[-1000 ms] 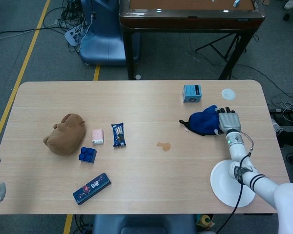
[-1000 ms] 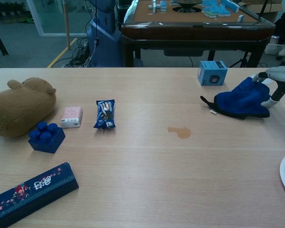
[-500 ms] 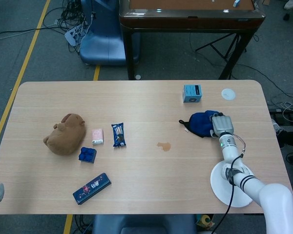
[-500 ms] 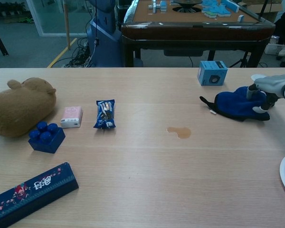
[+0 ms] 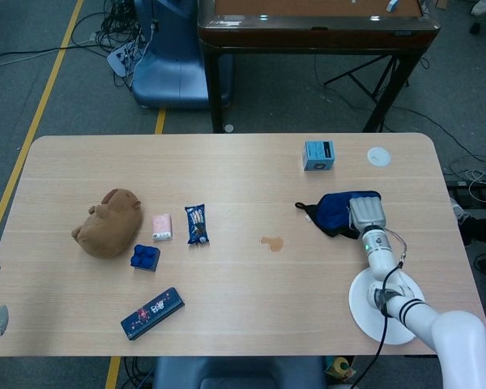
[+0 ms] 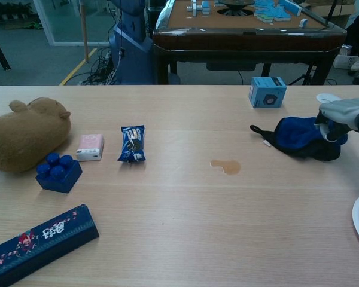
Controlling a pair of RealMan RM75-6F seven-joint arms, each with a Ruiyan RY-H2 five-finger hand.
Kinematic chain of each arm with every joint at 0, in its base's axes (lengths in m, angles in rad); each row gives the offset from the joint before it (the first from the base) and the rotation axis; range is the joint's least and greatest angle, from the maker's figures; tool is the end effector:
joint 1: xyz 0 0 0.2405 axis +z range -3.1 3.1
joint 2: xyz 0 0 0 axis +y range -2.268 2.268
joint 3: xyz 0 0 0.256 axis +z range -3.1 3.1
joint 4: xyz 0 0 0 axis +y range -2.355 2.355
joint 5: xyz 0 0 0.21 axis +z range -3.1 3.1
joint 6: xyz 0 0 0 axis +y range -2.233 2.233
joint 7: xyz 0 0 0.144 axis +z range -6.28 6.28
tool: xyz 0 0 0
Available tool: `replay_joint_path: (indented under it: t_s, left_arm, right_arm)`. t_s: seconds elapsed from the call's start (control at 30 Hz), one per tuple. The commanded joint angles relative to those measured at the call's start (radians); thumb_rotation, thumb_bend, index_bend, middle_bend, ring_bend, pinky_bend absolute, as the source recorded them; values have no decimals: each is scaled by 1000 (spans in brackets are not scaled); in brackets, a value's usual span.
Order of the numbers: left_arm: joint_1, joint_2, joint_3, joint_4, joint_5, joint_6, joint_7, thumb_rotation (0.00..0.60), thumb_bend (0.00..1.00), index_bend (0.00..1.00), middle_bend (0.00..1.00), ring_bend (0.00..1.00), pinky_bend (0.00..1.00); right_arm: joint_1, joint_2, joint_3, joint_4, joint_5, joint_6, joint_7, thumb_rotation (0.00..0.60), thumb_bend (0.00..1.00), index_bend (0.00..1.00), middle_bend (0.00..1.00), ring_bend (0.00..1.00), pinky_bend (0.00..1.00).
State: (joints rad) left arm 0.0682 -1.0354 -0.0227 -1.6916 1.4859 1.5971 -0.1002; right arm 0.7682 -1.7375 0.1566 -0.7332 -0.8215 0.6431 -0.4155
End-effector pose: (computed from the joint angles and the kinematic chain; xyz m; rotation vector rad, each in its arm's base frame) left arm -0.3221 0.1264 0.1901 -1.2036 -0.9957 -0.9073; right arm -0.2993 -0.4137 -0.0083 1.6264 -0.9675 0.3420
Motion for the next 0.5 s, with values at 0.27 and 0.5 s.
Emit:
replay_joint_path:
  t_s: [0.27, 0.5]
  left_arm:
    - [2, 0, 0, 3, 0, 0, -3, 600, 483, 123, 0, 0, 0]
    - [2, 0, -1, 7, 0, 0, -9, 600, 483, 124, 0, 0, 0]
  right_arm:
    - [-34, 81, 44, -200, -146, 124, 151, 600, 1000, 824, 614, 656, 929]
    - [-49, 156, 57, -401, -245, 221, 195, 600, 1000, 825, 616, 658, 930]
